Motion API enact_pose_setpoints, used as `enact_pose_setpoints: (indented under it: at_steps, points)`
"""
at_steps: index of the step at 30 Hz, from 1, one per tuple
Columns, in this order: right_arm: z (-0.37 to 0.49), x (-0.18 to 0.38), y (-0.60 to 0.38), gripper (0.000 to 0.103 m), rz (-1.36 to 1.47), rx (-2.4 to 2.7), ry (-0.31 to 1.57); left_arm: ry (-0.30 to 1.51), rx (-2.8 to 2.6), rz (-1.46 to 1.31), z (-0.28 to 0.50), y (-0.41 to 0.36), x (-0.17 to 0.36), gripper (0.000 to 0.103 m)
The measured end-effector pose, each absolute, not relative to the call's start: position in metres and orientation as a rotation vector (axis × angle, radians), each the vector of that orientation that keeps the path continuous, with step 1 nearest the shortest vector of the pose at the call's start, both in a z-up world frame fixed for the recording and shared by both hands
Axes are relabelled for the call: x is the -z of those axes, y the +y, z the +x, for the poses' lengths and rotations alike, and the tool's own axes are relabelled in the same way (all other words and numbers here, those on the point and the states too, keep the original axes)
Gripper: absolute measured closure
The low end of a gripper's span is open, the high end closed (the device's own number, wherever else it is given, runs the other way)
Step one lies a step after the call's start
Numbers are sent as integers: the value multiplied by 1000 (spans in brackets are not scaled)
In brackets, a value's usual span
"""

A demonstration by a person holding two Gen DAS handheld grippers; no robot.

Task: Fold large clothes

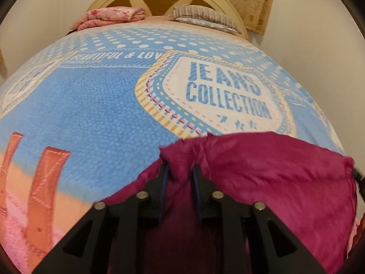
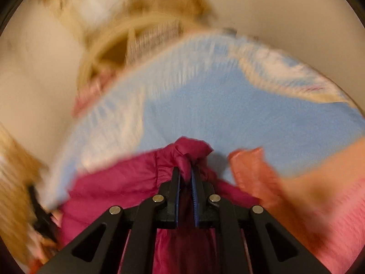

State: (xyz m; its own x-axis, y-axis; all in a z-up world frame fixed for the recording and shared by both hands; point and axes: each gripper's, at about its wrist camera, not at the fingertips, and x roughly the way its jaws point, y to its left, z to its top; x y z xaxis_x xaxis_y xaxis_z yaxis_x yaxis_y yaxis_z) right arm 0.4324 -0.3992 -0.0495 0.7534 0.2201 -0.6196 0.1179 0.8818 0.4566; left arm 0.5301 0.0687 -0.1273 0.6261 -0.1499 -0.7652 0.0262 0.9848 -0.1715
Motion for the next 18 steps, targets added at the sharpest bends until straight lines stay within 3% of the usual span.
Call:
enact_pose_setpoints:
  at_steps: [2,3,4,11,18]
  points:
    - [406,26,-402,94,426,33,667,847,86,-108,512,74,112,49]
    - [394,14,-393,94,340,58,669,817,57,-77,500,77,103,32]
    - [386,7,-383,94,290,39,669,781,35,-63,486,80,95,26]
    - [360,-12,-239,94,191,-284,702,722,73,-109,403,75,80,26]
    - [377,48,-178,94,192,-251,799,765,58,-169,361,83,108,26]
